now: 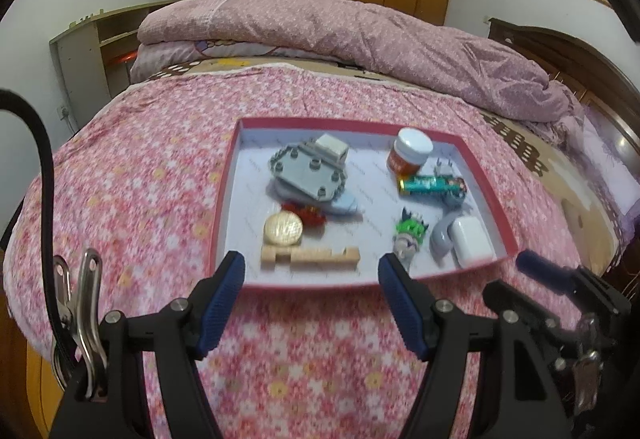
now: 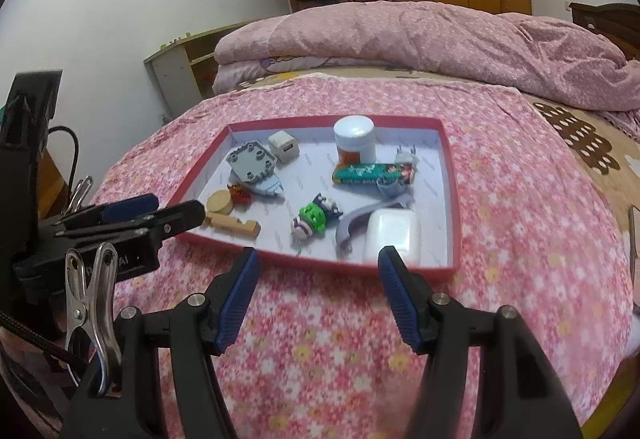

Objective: Organize rigid objects

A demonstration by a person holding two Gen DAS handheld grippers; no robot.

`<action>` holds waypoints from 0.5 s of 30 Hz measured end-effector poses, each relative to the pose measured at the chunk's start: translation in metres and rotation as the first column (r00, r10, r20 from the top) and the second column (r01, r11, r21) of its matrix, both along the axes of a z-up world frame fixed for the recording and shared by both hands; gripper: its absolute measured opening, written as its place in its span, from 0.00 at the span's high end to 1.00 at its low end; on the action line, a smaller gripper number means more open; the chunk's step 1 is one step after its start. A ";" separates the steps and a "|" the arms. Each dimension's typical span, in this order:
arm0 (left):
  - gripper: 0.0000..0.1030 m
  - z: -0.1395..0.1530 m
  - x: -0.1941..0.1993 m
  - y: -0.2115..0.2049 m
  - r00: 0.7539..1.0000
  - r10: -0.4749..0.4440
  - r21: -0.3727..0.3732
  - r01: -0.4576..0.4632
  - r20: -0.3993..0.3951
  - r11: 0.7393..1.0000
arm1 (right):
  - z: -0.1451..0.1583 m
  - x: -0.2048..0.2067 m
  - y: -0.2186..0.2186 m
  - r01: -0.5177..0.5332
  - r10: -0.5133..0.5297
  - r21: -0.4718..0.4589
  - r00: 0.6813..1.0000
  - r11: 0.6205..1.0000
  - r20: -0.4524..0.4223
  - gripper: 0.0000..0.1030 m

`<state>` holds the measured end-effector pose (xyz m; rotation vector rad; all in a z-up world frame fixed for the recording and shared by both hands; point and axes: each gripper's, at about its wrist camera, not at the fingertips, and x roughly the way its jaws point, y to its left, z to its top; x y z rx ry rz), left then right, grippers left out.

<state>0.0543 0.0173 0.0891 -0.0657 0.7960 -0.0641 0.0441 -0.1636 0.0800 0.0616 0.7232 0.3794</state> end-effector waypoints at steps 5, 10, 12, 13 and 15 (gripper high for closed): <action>0.29 -0.003 -0.014 0.003 1.000 0.019 -0.009 -0.019 -0.015 1.000 | -0.002 -0.011 -0.003 0.014 -0.014 -0.004 1.000 1.000 -0.010 0.39; 0.29 -0.009 -0.024 0.001 0.999 0.040 0.023 -0.039 -0.029 0.999 | -0.007 -0.021 -0.006 0.024 -0.024 -0.005 0.999 1.000 -0.035 0.39; 0.29 -0.013 -0.027 0.000 0.998 0.041 0.024 -0.040 -0.044 0.999 | -0.011 -0.024 -0.008 0.029 -0.029 -0.005 0.998 1.000 -0.052 0.39; 0.29 -0.016 -0.028 -0.001 0.998 0.040 0.021 -0.039 -0.051 0.999 | -0.012 -0.025 -0.009 0.031 -0.032 -0.005 0.998 0.999 -0.059 0.39; 0.29 -0.021 -0.030 -0.002 0.997 0.039 0.019 -0.038 -0.067 0.999 | -0.017 -0.027 -0.011 0.039 -0.039 -0.007 0.996 0.999 -0.075 0.39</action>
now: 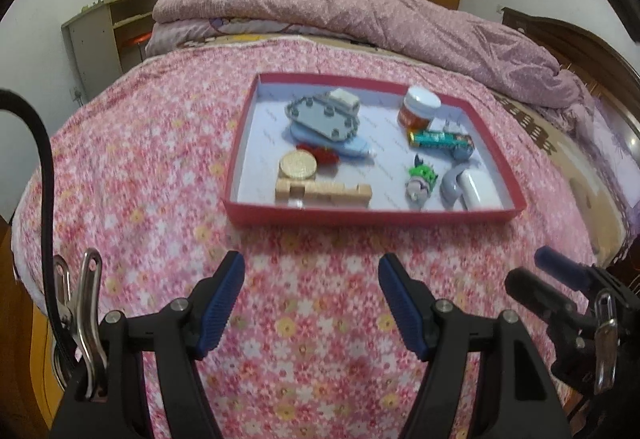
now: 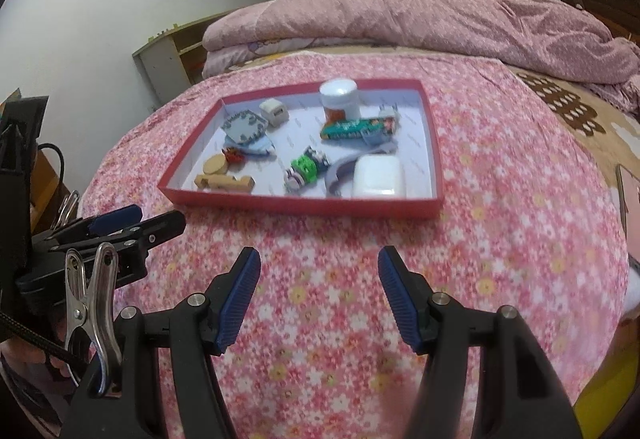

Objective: Organize rigid objects

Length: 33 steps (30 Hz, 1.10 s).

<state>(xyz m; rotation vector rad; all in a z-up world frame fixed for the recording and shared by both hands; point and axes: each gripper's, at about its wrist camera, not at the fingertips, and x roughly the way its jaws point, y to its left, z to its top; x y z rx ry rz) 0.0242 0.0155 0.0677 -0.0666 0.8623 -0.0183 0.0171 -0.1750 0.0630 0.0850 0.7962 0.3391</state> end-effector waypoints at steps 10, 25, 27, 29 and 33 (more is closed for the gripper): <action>0.29 -0.019 -0.003 -0.007 0.999 0.012 0.023 -0.011 -0.031 1.000 | -0.026 0.000 -0.010 0.049 -0.048 0.003 0.995 0.999 -0.090 0.39; 0.24 -0.046 0.004 -0.011 0.996 0.017 0.030 -0.014 -0.084 0.999 | -0.045 0.002 -0.012 0.098 -0.097 -0.002 0.987 0.995 -0.128 0.39; 0.23 -0.047 0.004 -0.014 0.997 0.014 0.041 -0.011 -0.081 0.999 | -0.045 0.002 -0.013 0.110 -0.108 0.005 0.986 0.994 -0.124 0.38; 0.23 -0.048 0.003 -0.016 0.997 0.016 0.047 -0.012 -0.076 0.999 | -0.045 0.004 -0.012 0.113 -0.111 0.010 0.987 0.994 -0.119 0.37; 0.23 -0.048 0.001 -0.016 0.998 0.019 0.046 -0.017 -0.062 0.999 | -0.046 0.002 -0.010 0.097 -0.096 0.008 0.991 0.995 -0.094 0.31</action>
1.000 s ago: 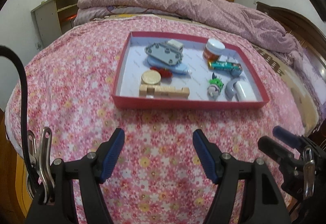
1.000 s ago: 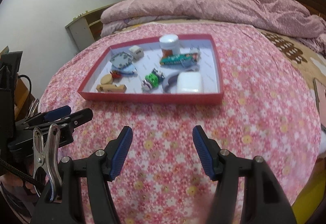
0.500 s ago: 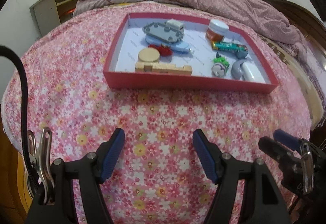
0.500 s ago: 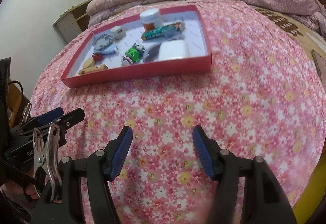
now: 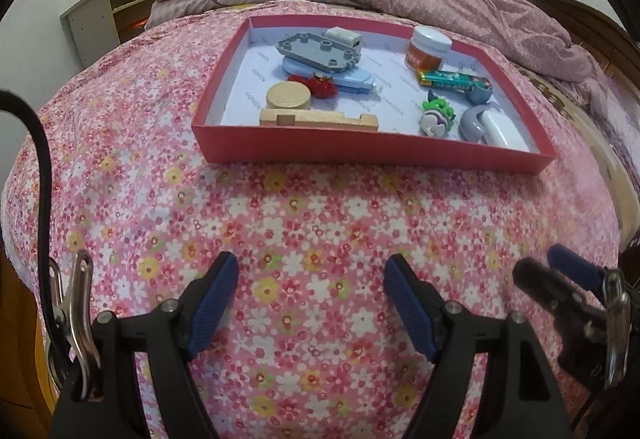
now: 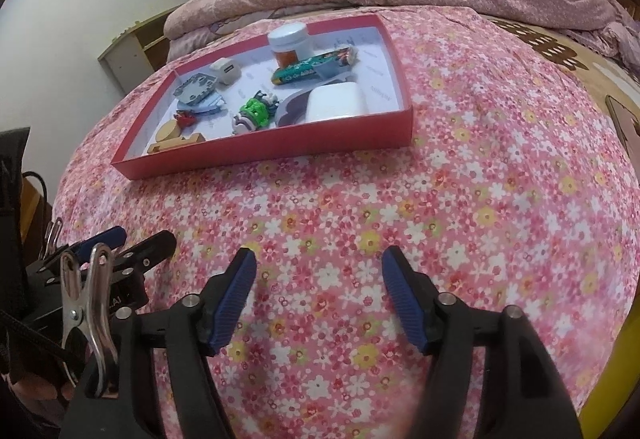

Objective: Organize rigid objects

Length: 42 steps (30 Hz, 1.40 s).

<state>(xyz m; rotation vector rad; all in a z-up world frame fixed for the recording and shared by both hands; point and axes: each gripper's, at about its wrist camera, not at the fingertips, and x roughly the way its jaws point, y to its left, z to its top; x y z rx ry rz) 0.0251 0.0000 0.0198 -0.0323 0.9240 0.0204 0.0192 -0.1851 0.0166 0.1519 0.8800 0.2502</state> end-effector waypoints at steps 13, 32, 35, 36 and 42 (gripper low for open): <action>0.21 -0.003 -0.009 -0.003 0.999 0.003 0.015 -0.004 0.049 1.000 | -0.008 -0.012 0.020 -0.025 0.039 -0.134 0.994 0.991 0.101 0.26; 0.19 -0.003 -0.008 -0.003 0.999 -0.008 0.012 0.007 0.036 1.000 | -0.008 -0.008 0.022 0.004 0.008 -0.138 0.996 0.990 0.092 0.26; 0.19 -0.003 -0.007 -0.004 0.999 -0.008 0.011 0.008 0.034 1.000 | -0.008 -0.008 0.021 0.003 0.009 -0.138 0.996 0.990 0.092 0.26; 0.19 -0.003 -0.007 -0.004 0.999 -0.008 0.012 0.007 0.034 1.000 | -0.008 -0.008 0.021 0.004 0.009 -0.137 0.996 0.991 0.091 0.25; 0.18 -0.003 -0.007 -0.003 0.999 -0.006 0.011 0.005 0.033 1.000 | -0.008 -0.008 0.021 0.005 0.008 -0.136 0.996 0.991 0.091 0.25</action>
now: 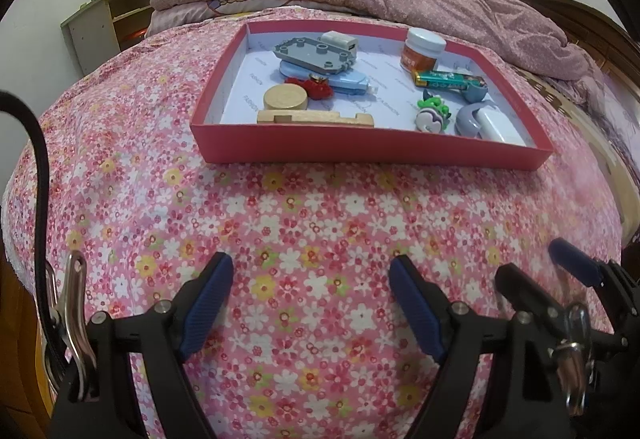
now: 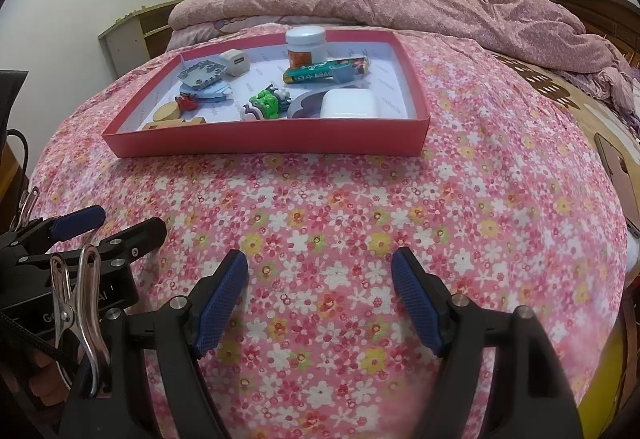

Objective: Organize rigid objects

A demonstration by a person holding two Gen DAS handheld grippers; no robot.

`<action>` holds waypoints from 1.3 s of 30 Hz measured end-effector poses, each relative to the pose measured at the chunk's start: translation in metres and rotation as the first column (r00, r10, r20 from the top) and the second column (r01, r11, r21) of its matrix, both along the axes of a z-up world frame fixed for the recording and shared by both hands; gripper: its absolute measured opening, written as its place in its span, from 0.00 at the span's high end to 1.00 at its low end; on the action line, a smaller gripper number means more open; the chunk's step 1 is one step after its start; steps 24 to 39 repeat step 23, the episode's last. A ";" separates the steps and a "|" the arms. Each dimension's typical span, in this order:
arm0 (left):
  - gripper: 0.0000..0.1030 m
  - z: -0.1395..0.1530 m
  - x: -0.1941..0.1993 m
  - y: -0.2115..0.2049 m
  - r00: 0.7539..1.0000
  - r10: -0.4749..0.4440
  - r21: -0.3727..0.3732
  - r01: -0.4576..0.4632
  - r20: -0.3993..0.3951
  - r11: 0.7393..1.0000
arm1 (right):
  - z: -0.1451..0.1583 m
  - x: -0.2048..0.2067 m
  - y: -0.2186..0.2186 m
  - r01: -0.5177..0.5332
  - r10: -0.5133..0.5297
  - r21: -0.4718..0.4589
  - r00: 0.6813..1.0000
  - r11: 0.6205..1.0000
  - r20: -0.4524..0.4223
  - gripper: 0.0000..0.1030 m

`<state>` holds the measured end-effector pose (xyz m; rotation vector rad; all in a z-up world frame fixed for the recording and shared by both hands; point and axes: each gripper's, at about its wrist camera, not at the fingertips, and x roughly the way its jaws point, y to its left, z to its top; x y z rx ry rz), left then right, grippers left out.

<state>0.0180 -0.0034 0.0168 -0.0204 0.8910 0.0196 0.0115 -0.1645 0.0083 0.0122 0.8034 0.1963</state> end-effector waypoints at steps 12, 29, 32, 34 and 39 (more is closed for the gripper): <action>0.18 0.000 0.000 0.000 1.000 0.005 -0.002 -0.005 -0.005 1.000 | 0.000 0.000 0.000 -0.001 0.001 0.001 1.000 1.000 -0.001 0.25; 0.18 0.000 0.000 -0.001 1.000 0.004 0.002 -0.004 -0.005 1.000 | 0.000 0.000 0.000 0.000 0.000 0.000 1.000 1.000 -0.001 0.25; 0.18 0.000 0.000 -0.001 1.000 0.004 0.002 -0.004 -0.005 1.000 | 0.000 0.000 0.000 0.000 0.000 0.000 1.000 1.000 -0.001 0.25; 0.18 0.000 0.000 -0.001 1.000 0.004 0.002 -0.004 -0.005 1.000 | 0.000 0.000 0.000 0.000 0.000 0.000 1.000 1.000 -0.001 0.25; 0.18 0.000 0.000 -0.001 1.000 0.004 0.002 -0.004 -0.005 1.000 | 0.000 0.000 0.000 0.000 0.000 0.000 1.000 1.000 -0.001 0.25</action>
